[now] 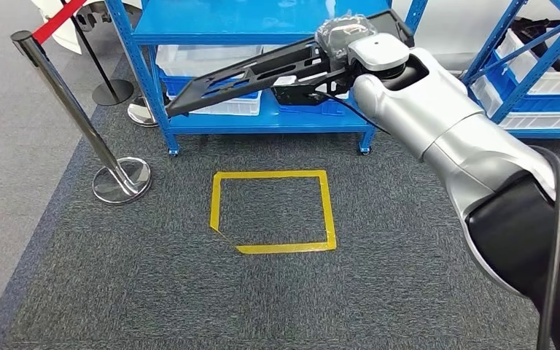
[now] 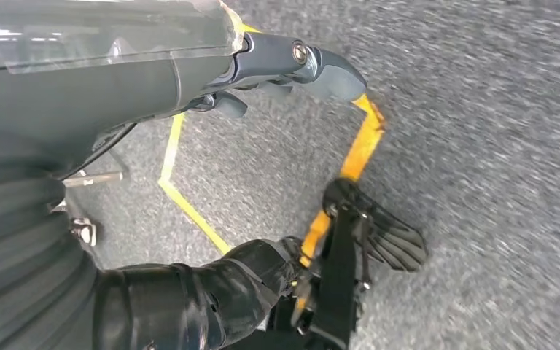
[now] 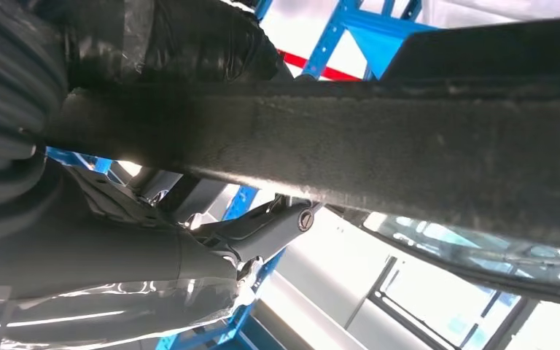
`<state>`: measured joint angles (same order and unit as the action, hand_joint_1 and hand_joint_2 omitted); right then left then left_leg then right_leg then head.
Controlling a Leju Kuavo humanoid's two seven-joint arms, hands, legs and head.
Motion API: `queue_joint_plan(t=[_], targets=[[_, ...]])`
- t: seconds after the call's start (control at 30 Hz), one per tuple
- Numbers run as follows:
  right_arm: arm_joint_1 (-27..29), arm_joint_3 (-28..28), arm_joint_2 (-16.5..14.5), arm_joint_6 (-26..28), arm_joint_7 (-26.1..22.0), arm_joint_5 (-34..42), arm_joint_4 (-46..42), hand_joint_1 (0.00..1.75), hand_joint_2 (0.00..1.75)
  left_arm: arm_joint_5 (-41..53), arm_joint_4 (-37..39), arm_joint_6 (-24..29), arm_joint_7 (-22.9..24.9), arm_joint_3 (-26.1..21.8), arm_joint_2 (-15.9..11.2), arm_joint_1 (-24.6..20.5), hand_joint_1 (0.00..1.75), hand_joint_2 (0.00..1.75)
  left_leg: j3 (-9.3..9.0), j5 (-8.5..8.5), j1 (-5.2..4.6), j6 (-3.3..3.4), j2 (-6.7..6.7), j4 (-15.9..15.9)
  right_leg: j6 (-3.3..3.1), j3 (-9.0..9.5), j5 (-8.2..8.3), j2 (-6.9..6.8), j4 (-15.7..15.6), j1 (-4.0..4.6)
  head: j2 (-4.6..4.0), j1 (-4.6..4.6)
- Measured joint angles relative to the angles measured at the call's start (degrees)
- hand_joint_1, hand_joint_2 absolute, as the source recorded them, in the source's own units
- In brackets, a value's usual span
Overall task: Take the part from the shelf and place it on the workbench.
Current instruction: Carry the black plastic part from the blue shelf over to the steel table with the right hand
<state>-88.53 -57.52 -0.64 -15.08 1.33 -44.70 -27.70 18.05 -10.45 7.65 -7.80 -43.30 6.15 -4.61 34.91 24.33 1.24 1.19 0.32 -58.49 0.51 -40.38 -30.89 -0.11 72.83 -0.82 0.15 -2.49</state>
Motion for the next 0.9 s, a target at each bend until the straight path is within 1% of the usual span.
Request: queue_joint_plan(t=[0.03,0.07,0.1,0.13,0.23,0.3,0.37,0.4,0.43,0.47,0.5,0.53,0.57,0.6,0.63,0.67,0.7,0.73,0.77,0.8,0.83,0.87,0.9], targets=[[0.0,0.0,0.0,0.0,0.0,0.0,0.0,1.75,1.75,0.0,0.0,0.0,0.0,0.0,0.0,0.0,0.00,1.75,0.10,0.01,0.00,-0.10,0.00,-0.2,-0.09,2.26,1.73,-0.01,-4.0,-0.07,0.00,0.00],[-0.1,0.0,0.0,0.0,0.0,0.0,0.0,1.75,1.75,0.0,0.0,0.0,0.0,0.0,0.0,0.0,0.00,1.75,0.25,-0.02,-0.07,-0.32,0.01,-0.4,-0.21,4.29,2.95,0.01,-7.8,0.04,-0.01,0.00],[-0.2,0.0,0.0,0.0,0.0,0.0,0.0,1.75,1.75,0.0,0.0,0.0,0.0,0.0,0.0,0.0,0.00,1.75,0.41,-0.07,-0.15,-0.57,0.02,-0.5,-0.33,5.69,3.70,0.04,-10.6,0.16,-0.01,-0.01],[-0.2,0.0,0.0,0.0,0.0,0.0,0.0,1.75,1.75,0.0,0.0,0.0,0.0,0.0,0.0,-0.1,0.00,1.75,0.61,-0.08,-0.26,-0.68,0.02,-0.7,-0.35,6.28,3.88,0.07,-12.1,0.21,-0.01,-0.02],[-0.1,0.0,0.1,0.0,0.0,0.0,-0.1,1.75,1.75,0.0,0.0,0.0,-0.1,0.0,-0.1,-0.1,0.00,1.75,1.01,-0.34,-0.32,-0.63,-0.02,-0.7,-0.34,6.08,4.07,0.13,-12.5,0.29,0.00,-0.04],[-0.2,0.0,0.2,0.0,0.0,0.0,-0.1,1.75,1.75,0.1,0.0,-0.1,-0.1,0.0,-0.1,-0.1,0.00,1.75,1.10,-0.77,-0.34,-0.72,-0.02,-0.4,-0.38,5.96,4.57,0.20,-12.9,0.16,-0.01,-0.03],[-0.2,0.0,0.3,0.0,0.0,0.0,-0.1,1.75,1.75,0.1,0.0,-0.1,-0.1,0.0,0.0,-0.1,0.00,1.75,-0.11,-2.49,-0.25,0.02,0.16,2.3,-0.25,6.29,4.94,0.39,-13.8,0.39,-0.01,-0.03],[-0.3,0.1,0.4,0.0,0.0,-0.1,-0.1,1.75,1.75,0.1,0.0,-0.2,-0.1,0.0,0.0,-0.2,0.00,1.75,-1.02,-3.71,-0.07,0.56,0.33,4.4,-0.20,6.24,4.36,0.45,-13.6,0.54,0.00,-0.02],[-0.3,0.1,0.6,0.0,0.0,-0.1,-0.1,1.75,1.75,0.1,0.0,-0.2,-0.1,-0.1,0.1,-0.2,0.00,1.75,-1.81,-4.80,0.18,0.86,0.54,6.3,-0.19,5.85,3.15,0.53,-12.5,0.68,0.00,-0.01],[-0.4,0.1,0.9,-0.1,-0.1,-0.1,0.0,1.75,1.75,0.1,0.0,-0.3,0.0,-0.1,0.1,-0.3,0.00,1.75,-2.11,-5.46,0.47,0.80,0.73,7.3,-0.01,4.87,1.41,0.53,-10.1,0.43,0.00,0.01],[-0.4,0.1,1.0,-0.1,-0.1,-0.1,0.0,1.75,1.75,0.1,0.0,-0.3,0.0,-0.1,0.1,-0.4,0.00,1.75,-2.05,-5.82,0.72,0.76,0.80,7.8,0.29,3.68,-0.36,0.52,-7.1,0.08,0.00,0.01],[-0.2,0.1,1.1,-0.1,-0.1,-0.1,0.0,1.75,1.75,0.1,0.0,-0.3,0.0,-0.2,0.1,-0.4,0.00,1.75,-1.78,-6.00,1.00,0.51,0.85,7.7,0.76,2.62,-1.57,0.49,-4.3,-0.34,0.00,-0.01],[0.0,0.1,1.3,-0.1,-0.1,-0.1,0.0,1.75,1.75,0.1,0.0,-0.3,0.1,-0.2,0.1,-0.4,0.00,1.75,-1.34,-6.11,1.43,0.19,0.87,7.5,1.36,2.00,-2.03,0.43,-2.4,-0.93,0.00,-0.01],[0.2,0.1,1.4,-0.2,-0.1,-0.1,0.0,1.75,1.75,0.1,0.0,-0.3,0.1,-0.3,0.1,-0.5,0.00,1.75,-0.74,-6.15,2.00,-0.29,0.89,7.0,2.09,2.21,-1.44,0.32,-2.5,-1.59,0.00,-0.01],[0.3,0.1,1.5,-0.2,-0.1,-0.2,0.0,1.75,1.75,0.1,0.0,-0.3,0.1,-0.4,0.1,-0.5,0.00,1.75,0.05,-6.11,2.71,-1.01,0.89,6.1,2.99,3.34,-0.05,0.16,-4.4,-2.34,0.00,-0.01],[0.4,0.1,1.6,-0.2,-0.1,-0.2,0.0,1.75,1.75,0.1,0.0,-0.3,0.1,-0.4,0.1,-0.5,0.00,1.75,1.03,-5.91,3.48,-2.00,0.92,5.0,4.12,4.89,1.19,-0.02,-7.6,-3.11,0.00,0.01],[0.4,0.1,1.7,-0.3,-0.1,-0.2,0.0,1.75,1.75,0.1,0.0,-0.3,0.1,-0.4,0.0,-0.5,0.00,1.75,2.10,-5.68,4.02,-3.08,0.92,3.8,5.08,5.99,1.99,0.02,-9.7,-3.49,0.00,0.05],[0.4,0.1,1.7,-0.3,-0.1,-0.2,0.0,1.75,1.75,0.1,0.0,-0.3,0.2,-0.5,-0.2,-0.4,0.00,1.75,3.07,-5.39,4.33,-4.09,0.81,2.4,5.46,6.31,2.45,0.23,-10.5,-3.62,0.00,0.14],[0.5,0.1,1.8,-0.4,-0.2,-0.2,0.0,1.75,1.75,0.1,0.0,-0.3,0.2,-0.5,-0.3,-0.3,0.00,1.75,3.95,-5.16,4.41,-4.90,0.62,1.1,5.16,5.83,2.04,0.51,-10.1,-3.74,0.00,0.19],[0.6,0.1,1.8,-0.4,-0.2,-0.3,0.0,1.75,1.75,0.1,0.0,-0.3,0.2,-0.6,-0.3,-0.3,0.00,1.75,4.70,-5.18,4.35,-5.43,0.39,0.2,4.24,4.81,1.81,0.87,-8.5,-3.64,0.00,0.22],[0.7,0.1,1.8,-0.5,-0.2,-0.3,0.0,1.75,1.75,0.1,0.0,-0.3,0.3,-0.6,-0.2,-0.2,0.00,1.75,5.29,-5.32,4.34,-5.76,0.18,-0.5,3.17,3.90,1.79,1.02,-7.6,-3.71,0.00,0.22],[0.8,0.1,1.8,-0.5,-0.2,-0.3,0.0,1.75,1.75,0.1,0.0,-0.3,0.3,-0.6,-0.2,-0.2,0.00,1.75,5.88,-5.47,4.45,-5.95,0.13,-0.8,2.24,3.12,1.73,1.05,-7.1,-3.81,0.00,0.19],[0.9,0.1,1.7,-0.6,-0.2,-0.3,0.0,1.75,1.75,0.1,0.0,-0.3,0.3,-0.7,-0.2,-0.1,0.00,1.75,6.57,-4.69,4.47,-5.84,0.13,-1.5,1.49,2.28,2.20,1.13,-6.8,-3.54,0.00,0.15]])
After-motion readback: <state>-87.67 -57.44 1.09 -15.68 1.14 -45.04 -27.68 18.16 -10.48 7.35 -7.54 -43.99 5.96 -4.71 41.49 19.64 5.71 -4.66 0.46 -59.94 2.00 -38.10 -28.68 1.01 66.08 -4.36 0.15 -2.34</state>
